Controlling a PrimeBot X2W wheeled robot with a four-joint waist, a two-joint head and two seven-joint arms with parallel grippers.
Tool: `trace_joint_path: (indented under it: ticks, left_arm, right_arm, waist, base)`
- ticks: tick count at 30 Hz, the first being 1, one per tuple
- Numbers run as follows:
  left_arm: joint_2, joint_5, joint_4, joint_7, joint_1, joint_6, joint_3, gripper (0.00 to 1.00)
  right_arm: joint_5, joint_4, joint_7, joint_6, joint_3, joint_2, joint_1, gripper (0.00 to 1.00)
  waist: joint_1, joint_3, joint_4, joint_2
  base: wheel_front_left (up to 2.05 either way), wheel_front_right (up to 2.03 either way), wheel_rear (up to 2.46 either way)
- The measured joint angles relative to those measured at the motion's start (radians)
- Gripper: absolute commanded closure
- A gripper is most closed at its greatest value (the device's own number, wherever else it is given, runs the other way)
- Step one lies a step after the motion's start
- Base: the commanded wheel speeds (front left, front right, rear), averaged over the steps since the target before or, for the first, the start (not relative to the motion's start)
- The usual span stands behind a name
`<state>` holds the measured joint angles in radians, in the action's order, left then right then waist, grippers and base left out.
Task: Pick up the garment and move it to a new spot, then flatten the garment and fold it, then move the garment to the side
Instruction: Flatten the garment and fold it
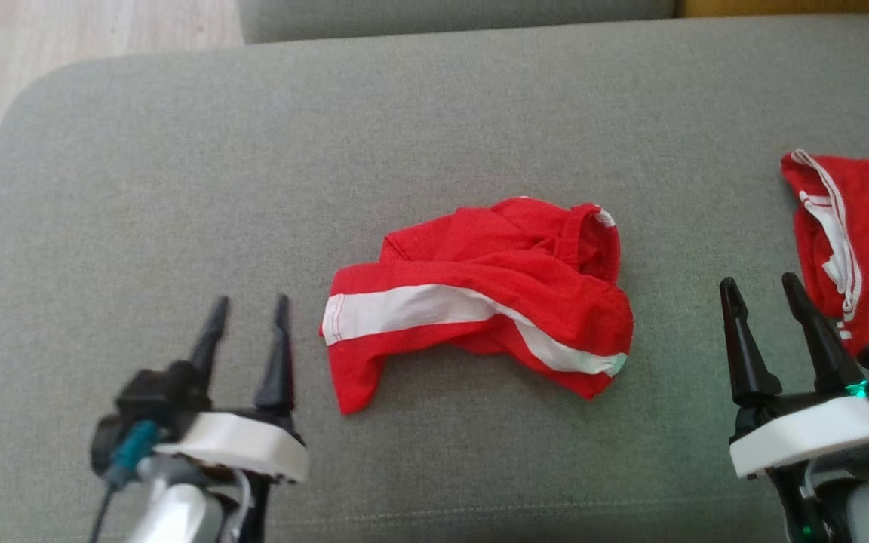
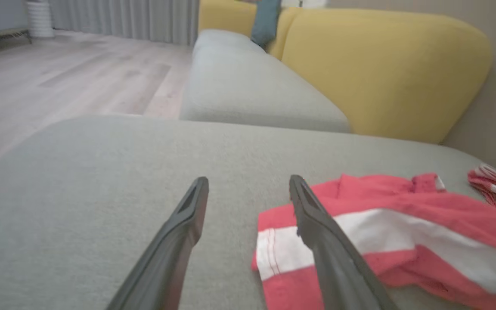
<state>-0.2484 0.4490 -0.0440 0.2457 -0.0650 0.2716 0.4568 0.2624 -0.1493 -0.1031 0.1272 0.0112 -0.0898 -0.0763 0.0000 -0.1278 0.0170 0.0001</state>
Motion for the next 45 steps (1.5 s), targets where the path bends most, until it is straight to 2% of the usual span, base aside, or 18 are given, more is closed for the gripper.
trace_joint_path:
  ticks: [6,11,27,31,38,41,45]
  left_arm:
    - [-0.009,-0.019,0.029,0.003,0.001,0.020,-0.054,0.00]
    - [-0.037,-0.025,0.028,0.003,0.011,0.019,-0.054,0.00]
    - [-0.053,-0.044,0.016,-0.016,0.018,0.016,-0.036,0.00]
    - [-0.043,-0.042,-0.020,-0.110,-0.048,-0.036,0.024,0.00]
    - [0.021,0.073,-0.185,-0.323,-0.230,-0.146,0.081,0.00]
    - [0.032,0.106,-0.247,-0.381,-0.249,-0.177,0.086,0.00]
    - [0.033,0.125,-0.310,-0.413,-0.270,-0.187,0.089,0.00]
  right_arm:
    - [-0.011,-0.012,-0.012,0.000,-0.004,-0.001,-0.023,0.00]
    - [-0.016,-0.017,-0.021,0.000,-0.005,-0.001,-0.041,0.00]
    - [-0.016,-0.029,-0.022,0.000,-0.004,0.000,-0.041,0.00]
    - [-0.016,-0.032,-0.023,0.000,-0.005,0.000,-0.037,0.00]
    - [-0.016,-0.026,-0.030,0.000,-0.011,0.000,-0.013,0.00]
    - [-0.013,-0.017,-0.029,0.000,-0.012,0.000,0.000,0.00]
    - [-0.007,-0.004,-0.029,0.000,-0.011,0.000,0.004,0.00]
  waist:
    - [0.0000,0.023,-0.005,0.0000]
    - [0.0000,0.031,-0.005,0.0000]
    - [0.0000,0.011,-0.002,0.0000]
    - [0.0000,-0.017,-0.004,0.0000]
    - [0.0001,-0.073,0.007,0.0000]
    - [0.0001,-0.087,0.017,0.0000]
    - [0.0001,-0.099,0.025,0.0000]
  base:
    - [0.00,0.00,0.00]
    - [0.00,0.00,0.00]
    - [0.00,0.00,0.00]
    - [0.00,0.00,0.00]
    - [0.00,0.00,0.00]
    - [0.00,0.00,0.00]
    - [0.00,0.00,0.00]
